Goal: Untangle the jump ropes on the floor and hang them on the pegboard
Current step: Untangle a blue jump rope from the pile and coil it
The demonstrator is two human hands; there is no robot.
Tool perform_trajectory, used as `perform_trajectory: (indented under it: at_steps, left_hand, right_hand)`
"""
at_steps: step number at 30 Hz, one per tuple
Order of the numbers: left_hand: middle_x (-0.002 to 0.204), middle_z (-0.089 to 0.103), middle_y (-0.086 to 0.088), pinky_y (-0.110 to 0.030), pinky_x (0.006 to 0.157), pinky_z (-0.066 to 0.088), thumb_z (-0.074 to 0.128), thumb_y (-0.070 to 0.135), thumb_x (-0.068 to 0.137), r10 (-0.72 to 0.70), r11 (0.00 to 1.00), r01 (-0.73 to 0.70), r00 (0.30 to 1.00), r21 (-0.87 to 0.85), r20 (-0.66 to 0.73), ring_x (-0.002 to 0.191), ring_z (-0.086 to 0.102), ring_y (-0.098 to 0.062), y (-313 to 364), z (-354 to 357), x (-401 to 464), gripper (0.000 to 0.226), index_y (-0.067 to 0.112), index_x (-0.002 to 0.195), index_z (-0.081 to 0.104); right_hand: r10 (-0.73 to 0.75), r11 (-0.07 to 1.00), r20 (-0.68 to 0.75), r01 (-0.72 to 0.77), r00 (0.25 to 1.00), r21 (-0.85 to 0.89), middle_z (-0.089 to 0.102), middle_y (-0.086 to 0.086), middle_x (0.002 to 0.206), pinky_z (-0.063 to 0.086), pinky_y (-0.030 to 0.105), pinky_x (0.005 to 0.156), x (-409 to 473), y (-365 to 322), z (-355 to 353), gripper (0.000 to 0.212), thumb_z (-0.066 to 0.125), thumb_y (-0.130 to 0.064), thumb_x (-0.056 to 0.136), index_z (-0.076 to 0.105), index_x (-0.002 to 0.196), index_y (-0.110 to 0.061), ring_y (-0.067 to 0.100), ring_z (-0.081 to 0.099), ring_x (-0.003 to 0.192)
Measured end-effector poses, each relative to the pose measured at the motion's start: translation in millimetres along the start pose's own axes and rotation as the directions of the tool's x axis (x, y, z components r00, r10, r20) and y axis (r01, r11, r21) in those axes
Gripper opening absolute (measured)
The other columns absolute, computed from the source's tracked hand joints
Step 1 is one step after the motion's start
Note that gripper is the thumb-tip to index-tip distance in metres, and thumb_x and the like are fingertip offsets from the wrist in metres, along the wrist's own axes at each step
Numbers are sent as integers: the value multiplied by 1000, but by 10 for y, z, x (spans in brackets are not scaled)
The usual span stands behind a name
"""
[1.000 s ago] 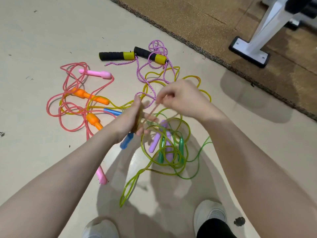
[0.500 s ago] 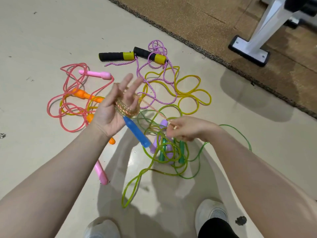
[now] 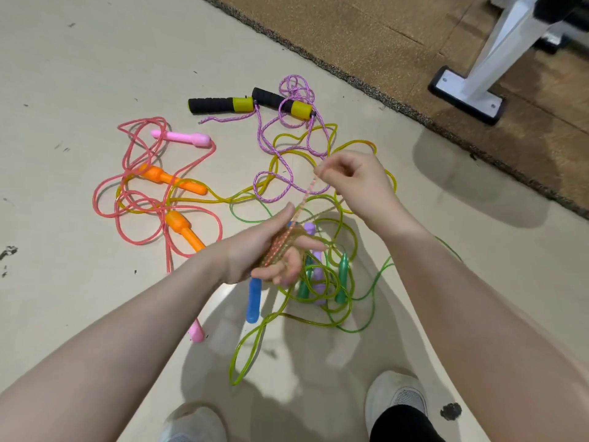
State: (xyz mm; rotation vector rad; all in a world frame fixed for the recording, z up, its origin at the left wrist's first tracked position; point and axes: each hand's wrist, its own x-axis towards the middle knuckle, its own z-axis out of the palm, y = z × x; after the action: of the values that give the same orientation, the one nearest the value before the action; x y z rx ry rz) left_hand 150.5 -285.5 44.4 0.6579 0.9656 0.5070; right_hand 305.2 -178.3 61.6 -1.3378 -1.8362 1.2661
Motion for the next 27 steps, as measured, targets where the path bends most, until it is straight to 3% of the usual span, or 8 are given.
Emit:
perform_trajectory:
  at_steps: [3, 5, 9, 12, 14, 20, 23, 27]
  left_hand:
    - [48, 54, -6, -19, 47, 43, 47, 63, 82, 118, 970, -37, 936, -240, 332, 26, 39, -4, 145, 77, -18, 70, 4, 117, 63]
    - [63, 61, -4, -19, 52, 48, 60, 47, 82, 334, 880, -167, 883, -445, 329, 31, 46, -2, 257, 63, -5, 54, 9, 121, 62]
    - [83, 71, 0, -19, 58, 54, 53, 37, 79, 427, 684, -487, 871, -544, -243, 38, 49, 0, 467, -76, 18, 43, 17, 117, 58]
    - [103, 69, -6, -26, 69, 59, 48, 29, 92, 272, 734, -537, 793, -415, -546, 72, 70, -13, 316, -297, 80, 30, 18, 120, 46]
    - [109, 65, -5, -27, 74, 56, 46, 23, 97, 173, 827, -463, 750, -320, -638, 84, 69, -17, 136, -409, 92, 41, 16, 136, 35]
    - [94, 65, -9, -18, 47, 50, 41, 28, 98, 131, 967, -221, 858, -126, -496, 50, 64, -10, -20, -181, 5, 42, 11, 136, 37]
    - [60, 63, -7, -18, 43, 42, 21, 55, 94, 80, 995, -96, 955, -41, -285, 35, 46, -12, 46, -15, 9, 62, 10, 125, 51]
    - [31, 38, 1, -18, 43, 41, 22, 70, 79, 127, 976, -111, 989, -186, 78, 26, 29, -9, 169, 71, -7, 85, 3, 102, 68]
  right_hand:
    - [215, 977, -10, -215, 977, -11, 50, -8, 62, 41, 29, 61, -64, 265, 33, 23, 57, -25, 90, 65, 83, -4, 9, 49, 59]
    - [287, 956, 62, -281, 956, -89, 53, -7, 62, 46, 33, 64, -176, 372, 91, 22, 52, -20, 92, 60, 75, -8, 10, 52, 59]
    - [330, 941, 479, -323, 813, -99, 47, 3, 56, 39, 27, 53, -334, 305, 151, 28, 58, -21, 91, 47, 66, -14, 20, 46, 52]
    - [298, 950, 733, -263, 612, -167, 45, -4, 49, 36, 26, 48, -322, 22, 138, 5, 56, -17, 92, 58, 88, -15, 15, 35, 44]
    - [282, 959, 778, -187, 561, -213, 49, -3, 51, 35, 23, 43, -290, -119, 125, 19, 55, -10, 90, 62, 107, -17, 15, 34, 43]
    - [110, 988, 666, -154, 738, 8, 41, -4, 51, 37, 20, 41, -167, -303, 12, 14, 56, -8, 91, 69, 96, -7, 7, 35, 44]
    - [25, 994, 391, -64, 920, 86, 46, -12, 48, 36, 19, 48, -124, -247, -2, 12, 64, -7, 86, 67, 76, -13, 1, 40, 48]
    - [79, 984, 258, -117, 963, 134, 51, -3, 64, 39, 19, 54, -144, -59, 69, 10, 70, -15, 82, 62, 76, -17, 2, 47, 57]
